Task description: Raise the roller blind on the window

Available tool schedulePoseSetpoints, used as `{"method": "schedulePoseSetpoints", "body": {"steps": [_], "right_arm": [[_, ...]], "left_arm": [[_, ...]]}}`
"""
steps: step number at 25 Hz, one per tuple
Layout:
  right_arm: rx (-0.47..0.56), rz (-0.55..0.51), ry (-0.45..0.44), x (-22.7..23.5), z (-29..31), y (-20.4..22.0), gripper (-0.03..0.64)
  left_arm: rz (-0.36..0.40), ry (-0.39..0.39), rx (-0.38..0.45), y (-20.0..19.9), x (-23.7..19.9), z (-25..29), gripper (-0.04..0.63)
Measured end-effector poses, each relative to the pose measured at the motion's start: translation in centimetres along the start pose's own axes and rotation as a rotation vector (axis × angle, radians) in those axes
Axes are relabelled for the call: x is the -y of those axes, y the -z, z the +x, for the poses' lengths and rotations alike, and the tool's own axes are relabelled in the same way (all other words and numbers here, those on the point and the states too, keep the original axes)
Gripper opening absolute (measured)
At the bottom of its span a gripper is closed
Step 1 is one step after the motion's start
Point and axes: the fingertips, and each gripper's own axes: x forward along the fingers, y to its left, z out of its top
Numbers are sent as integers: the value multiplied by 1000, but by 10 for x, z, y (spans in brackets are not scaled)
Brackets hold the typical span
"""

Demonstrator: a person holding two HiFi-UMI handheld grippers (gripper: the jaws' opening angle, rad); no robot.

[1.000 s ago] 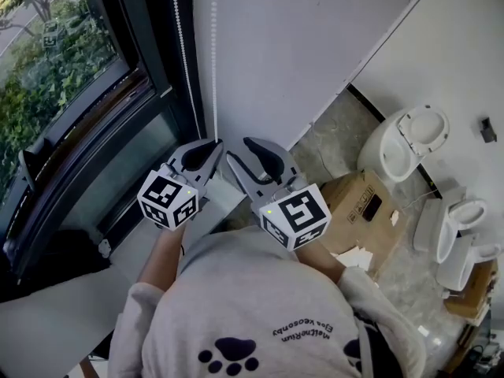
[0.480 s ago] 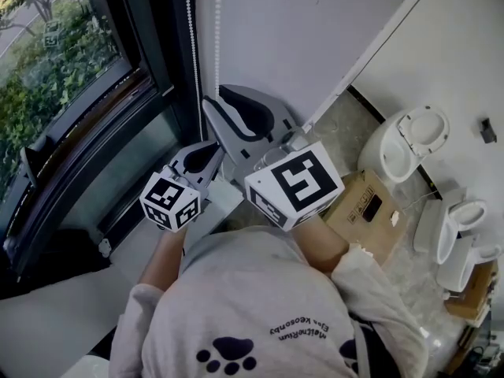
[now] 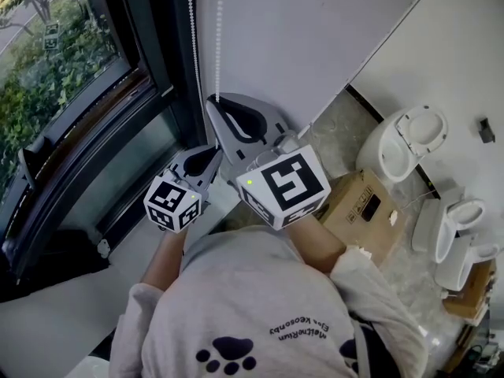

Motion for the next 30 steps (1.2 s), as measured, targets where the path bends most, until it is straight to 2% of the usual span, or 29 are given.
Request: {"method": "schedulePoseSetpoints", "body": {"steps": [6,23,30], "right_arm": [[-25,6,58,-1,-1,45,17],[-192,58,67,-13,-6,163,15],[-196,56,57,-22,-7,173,14]], "left_arm": [[-43,-6,-39,42,-11,6,9],[-143,-32,-238,159,-20,-2,9],[-201,-61,-240,171,-23,-9,11]]}}
